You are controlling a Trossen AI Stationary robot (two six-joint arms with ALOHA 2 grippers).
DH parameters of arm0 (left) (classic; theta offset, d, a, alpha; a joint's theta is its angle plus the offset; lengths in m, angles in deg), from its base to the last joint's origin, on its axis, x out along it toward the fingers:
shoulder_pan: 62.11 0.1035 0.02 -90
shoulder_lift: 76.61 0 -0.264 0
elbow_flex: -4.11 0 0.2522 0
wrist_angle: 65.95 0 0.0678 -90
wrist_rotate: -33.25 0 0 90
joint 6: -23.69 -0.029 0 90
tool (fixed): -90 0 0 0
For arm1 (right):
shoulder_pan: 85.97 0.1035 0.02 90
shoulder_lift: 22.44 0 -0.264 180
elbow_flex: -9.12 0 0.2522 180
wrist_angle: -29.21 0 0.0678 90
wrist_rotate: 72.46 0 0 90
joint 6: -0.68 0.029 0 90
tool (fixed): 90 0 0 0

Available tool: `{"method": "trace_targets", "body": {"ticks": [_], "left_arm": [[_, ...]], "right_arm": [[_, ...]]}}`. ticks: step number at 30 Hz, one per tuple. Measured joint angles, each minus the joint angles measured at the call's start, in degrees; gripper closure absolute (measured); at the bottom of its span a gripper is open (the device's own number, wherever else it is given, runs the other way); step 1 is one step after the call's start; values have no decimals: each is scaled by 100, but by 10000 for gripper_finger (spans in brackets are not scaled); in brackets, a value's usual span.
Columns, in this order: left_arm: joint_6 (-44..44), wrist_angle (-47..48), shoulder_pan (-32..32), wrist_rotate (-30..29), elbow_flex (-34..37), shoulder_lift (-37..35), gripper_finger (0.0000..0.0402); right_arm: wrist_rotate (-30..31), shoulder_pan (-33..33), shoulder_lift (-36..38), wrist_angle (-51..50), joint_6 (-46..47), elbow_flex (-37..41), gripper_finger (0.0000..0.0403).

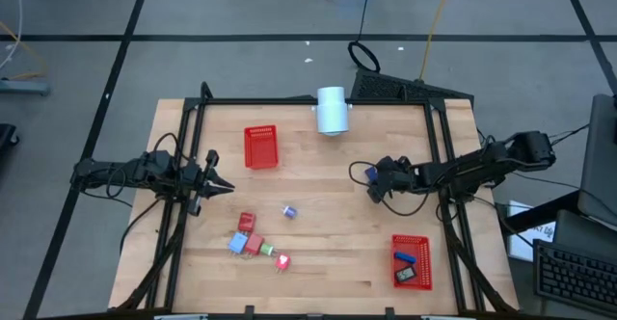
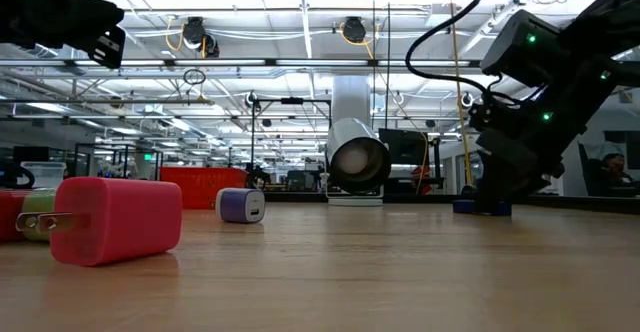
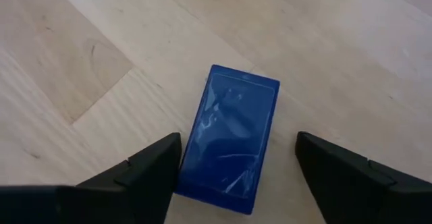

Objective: Pick & Place Office items
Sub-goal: Put the dark blue digital timer into the bottom red bin

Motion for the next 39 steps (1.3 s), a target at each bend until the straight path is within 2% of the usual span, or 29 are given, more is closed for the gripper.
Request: {"method": "trace_targets", "body": {"ticks": [10, 19, 39], "left_arm": [[0, -1, 1, 1, 0, 0, 360], [0, 0, 0, 1, 0, 0, 360], [0, 1, 2, 2, 0, 1, 360]], "right_arm": [[-25, -2, -4, 15, -125, 4, 198], [-95, -2, -6, 34, -390, 4, 243], [-276, 0, 105, -2, -1342, 12, 246]]}}
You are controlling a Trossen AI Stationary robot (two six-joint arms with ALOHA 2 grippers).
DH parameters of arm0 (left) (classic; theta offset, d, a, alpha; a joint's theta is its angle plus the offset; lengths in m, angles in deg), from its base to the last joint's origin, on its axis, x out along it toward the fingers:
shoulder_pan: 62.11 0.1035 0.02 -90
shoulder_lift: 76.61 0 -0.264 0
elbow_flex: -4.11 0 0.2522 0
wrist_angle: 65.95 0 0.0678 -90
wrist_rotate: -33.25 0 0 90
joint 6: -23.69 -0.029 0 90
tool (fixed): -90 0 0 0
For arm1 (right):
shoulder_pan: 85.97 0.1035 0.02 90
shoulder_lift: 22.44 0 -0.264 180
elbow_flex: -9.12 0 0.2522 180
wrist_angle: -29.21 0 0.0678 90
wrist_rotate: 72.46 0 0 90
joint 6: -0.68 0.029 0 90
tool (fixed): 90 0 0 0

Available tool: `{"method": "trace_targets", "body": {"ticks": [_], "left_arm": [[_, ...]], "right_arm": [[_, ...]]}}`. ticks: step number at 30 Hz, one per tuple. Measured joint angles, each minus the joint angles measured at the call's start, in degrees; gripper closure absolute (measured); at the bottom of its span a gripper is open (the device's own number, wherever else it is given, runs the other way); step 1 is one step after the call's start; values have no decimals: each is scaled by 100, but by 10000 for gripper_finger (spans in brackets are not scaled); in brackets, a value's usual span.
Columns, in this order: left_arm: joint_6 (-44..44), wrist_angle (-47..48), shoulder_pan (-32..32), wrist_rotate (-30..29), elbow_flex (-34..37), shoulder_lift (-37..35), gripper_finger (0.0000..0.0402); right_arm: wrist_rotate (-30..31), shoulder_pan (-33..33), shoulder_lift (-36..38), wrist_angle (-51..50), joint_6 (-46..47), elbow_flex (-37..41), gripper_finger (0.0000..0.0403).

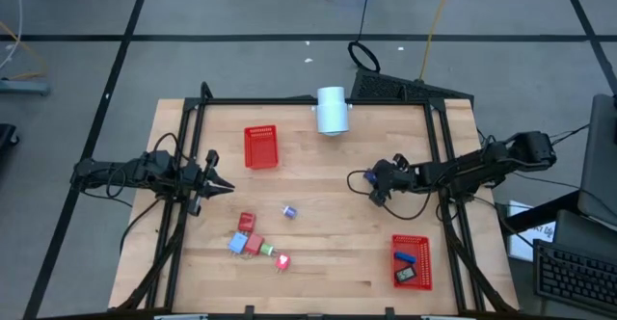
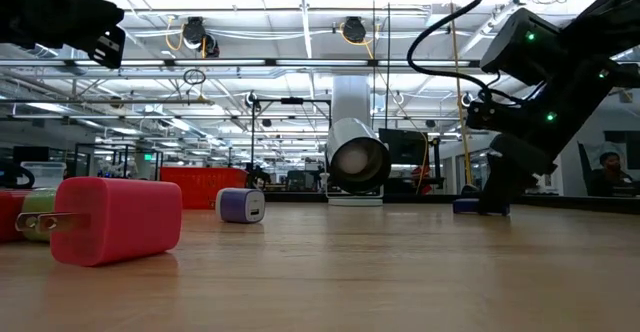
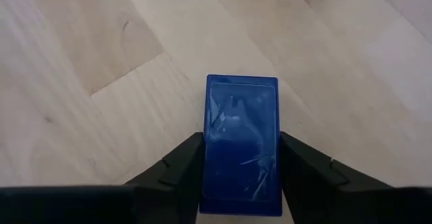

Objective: Pick & Place Office items
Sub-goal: Put the dark blue digital timer into the bottom red bin

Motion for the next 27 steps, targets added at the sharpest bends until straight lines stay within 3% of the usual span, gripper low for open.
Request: {"method": "trace_targets", "body": {"ticks": [13, 20, 27], "left_arm": [[0, -3, 0, 0, 0, 1, 360], [0, -4, -1, 0, 0, 2, 360], [0, -4, 0, -1, 0, 2, 360]], "right_arm": [[-328, 493, 1709, -432, 232, 14, 252], [-398, 1361, 2556, -678, 365, -305, 252], [-311, 2566, 2688, -1311, 391, -1200, 252]]}}
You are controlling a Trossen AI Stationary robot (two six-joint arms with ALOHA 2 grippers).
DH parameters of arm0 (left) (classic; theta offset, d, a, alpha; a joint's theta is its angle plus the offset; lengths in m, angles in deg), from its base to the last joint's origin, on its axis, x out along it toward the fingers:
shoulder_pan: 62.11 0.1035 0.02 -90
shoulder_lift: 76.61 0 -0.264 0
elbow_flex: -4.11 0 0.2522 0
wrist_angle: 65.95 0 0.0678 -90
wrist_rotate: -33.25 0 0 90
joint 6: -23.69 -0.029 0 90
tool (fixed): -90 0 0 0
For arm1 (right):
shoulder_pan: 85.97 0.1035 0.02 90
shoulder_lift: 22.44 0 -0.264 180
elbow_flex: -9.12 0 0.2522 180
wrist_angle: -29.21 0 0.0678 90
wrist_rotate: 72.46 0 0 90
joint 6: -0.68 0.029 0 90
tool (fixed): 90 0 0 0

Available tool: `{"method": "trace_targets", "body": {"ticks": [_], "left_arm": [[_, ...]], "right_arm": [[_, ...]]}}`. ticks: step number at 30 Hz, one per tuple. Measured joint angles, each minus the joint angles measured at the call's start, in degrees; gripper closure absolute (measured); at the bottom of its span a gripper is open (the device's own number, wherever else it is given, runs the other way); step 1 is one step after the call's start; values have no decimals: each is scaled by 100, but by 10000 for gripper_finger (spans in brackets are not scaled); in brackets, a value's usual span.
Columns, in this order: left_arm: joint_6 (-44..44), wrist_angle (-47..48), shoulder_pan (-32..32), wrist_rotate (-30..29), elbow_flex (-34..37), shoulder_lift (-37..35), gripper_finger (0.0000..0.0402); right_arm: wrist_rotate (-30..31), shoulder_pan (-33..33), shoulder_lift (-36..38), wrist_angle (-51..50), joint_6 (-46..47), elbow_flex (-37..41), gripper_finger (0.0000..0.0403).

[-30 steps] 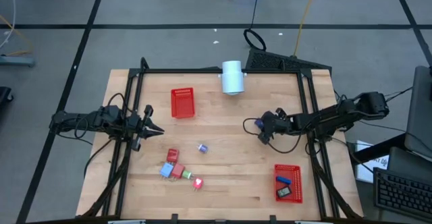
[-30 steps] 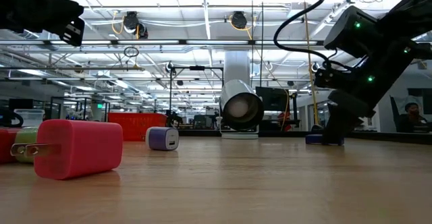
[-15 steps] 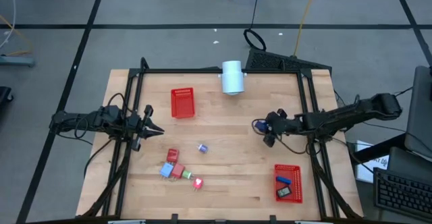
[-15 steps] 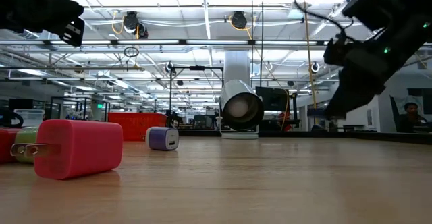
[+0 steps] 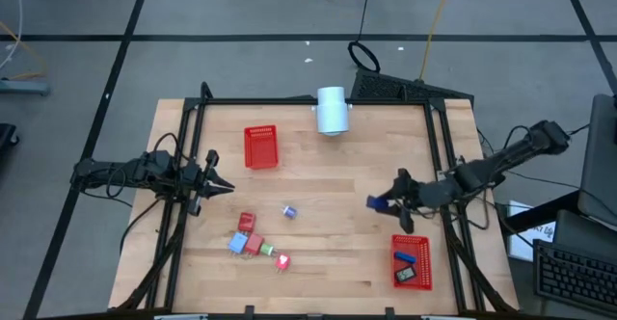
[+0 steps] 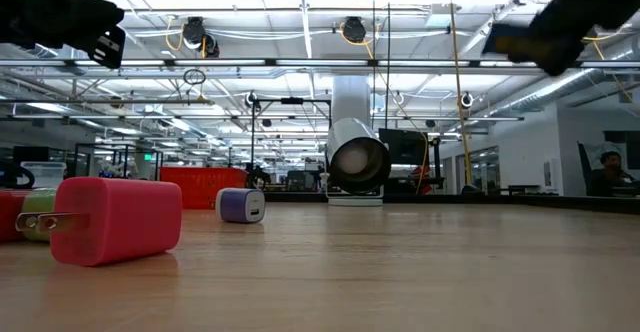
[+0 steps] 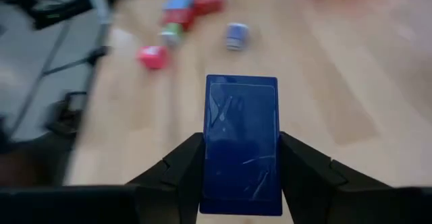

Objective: Pick & Place Office items
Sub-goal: Put the dark blue digital timer into the bottom red bin

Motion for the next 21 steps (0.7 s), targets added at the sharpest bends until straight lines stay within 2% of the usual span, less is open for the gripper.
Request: {"method": "trace_targets", "body": {"ticks": [3, 11, 16, 21], "left_arm": [[0, 2, 1, 1, 0, -1, 360], [0, 2, -2, -1, 0, -1, 360], [0, 2, -2, -1, 0, 0, 360], [0, 2, 1, 2, 0, 0, 360]], "right_arm": [[257, 547, -138, -438, 153, -425, 252], [198, 1578, -851, -1821, 1304, -995, 252], [-118, 2038, -1244, -2452, 2533, -995, 252], [-523, 2460, -1551, -2416, 3192, -993, 252]]}}
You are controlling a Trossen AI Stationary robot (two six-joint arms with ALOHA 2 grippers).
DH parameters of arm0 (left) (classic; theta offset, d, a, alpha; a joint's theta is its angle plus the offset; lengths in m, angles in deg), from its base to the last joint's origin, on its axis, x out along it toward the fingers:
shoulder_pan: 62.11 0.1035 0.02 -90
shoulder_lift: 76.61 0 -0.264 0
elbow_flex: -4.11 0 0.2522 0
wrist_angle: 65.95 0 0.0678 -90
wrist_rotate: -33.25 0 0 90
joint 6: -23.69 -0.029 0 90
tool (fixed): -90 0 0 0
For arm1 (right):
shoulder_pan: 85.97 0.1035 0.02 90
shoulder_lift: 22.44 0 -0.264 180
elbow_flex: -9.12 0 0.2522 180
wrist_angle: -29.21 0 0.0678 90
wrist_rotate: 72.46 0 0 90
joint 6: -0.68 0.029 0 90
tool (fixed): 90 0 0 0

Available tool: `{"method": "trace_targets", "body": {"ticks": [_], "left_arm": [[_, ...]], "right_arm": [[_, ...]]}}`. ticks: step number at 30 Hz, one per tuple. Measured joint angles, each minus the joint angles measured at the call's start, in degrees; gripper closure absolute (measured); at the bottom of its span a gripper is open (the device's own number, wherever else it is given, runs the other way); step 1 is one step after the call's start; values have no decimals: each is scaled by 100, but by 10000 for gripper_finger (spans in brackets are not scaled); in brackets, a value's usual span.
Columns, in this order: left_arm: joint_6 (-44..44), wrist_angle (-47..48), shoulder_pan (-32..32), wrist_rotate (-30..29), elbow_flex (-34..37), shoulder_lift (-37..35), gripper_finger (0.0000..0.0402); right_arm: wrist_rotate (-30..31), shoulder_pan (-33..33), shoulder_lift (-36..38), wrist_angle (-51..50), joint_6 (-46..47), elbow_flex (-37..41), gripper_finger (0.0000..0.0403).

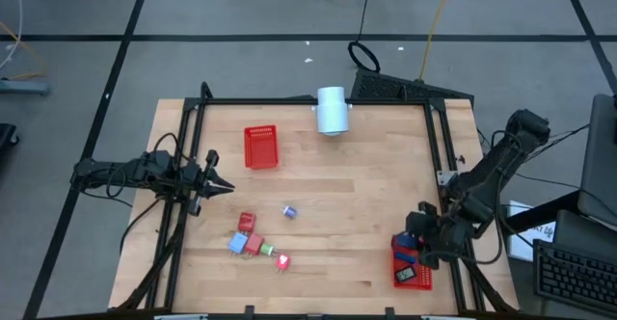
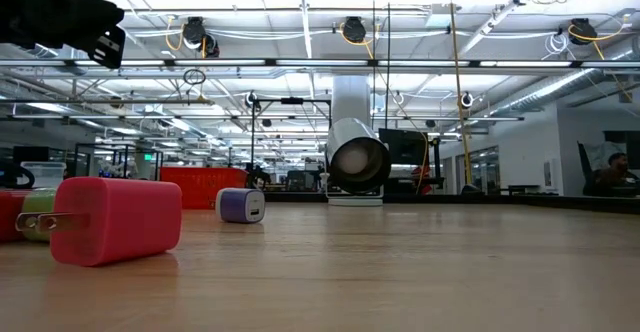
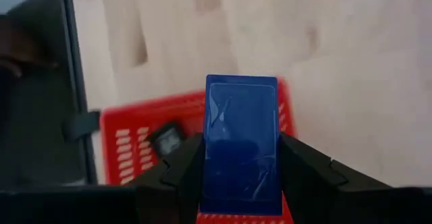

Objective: Pick & Place Office items
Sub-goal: Put the dark blue digital timer into the bottom red bin, then put the purple charger adapter into the top red bin

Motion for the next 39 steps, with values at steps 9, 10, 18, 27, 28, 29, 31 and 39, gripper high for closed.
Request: {"method": "trace_targets", "body": {"ticks": [9, 10, 18, 27, 28, 29, 31, 39], "left_arm": [[0, 0, -1, -1, 0, -1, 360], [0, 0, -1, -1, 0, -1, 360], [0, 0, 0, -2, 0, 0, 360], [0, 0, -1, -1, 0, -1, 360], [0, 0, -1, -1, 0, -1, 360], [0, 0, 0, -1, 0, 0, 360], [0, 0, -1, 0, 0, -1, 360], [0, 0, -1, -1, 0, -1, 360]], "right_arm": [[16, 329, -408, -184, 255, 0, 252], [16, 329, -467, -218, 253, 0, 252], [-7, 327, -898, -280, 255, 0, 251], [-197, 325, -1166, -193, 257, 0, 250], [-216, 326, -1183, -167, 262, 0, 250], [-229, 325, -1195, -150, 297, 0, 247], [-226, 325, -1201, -145, 440, 0, 235], [-296, 325, -1203, -147, 582, 0, 188]]}}
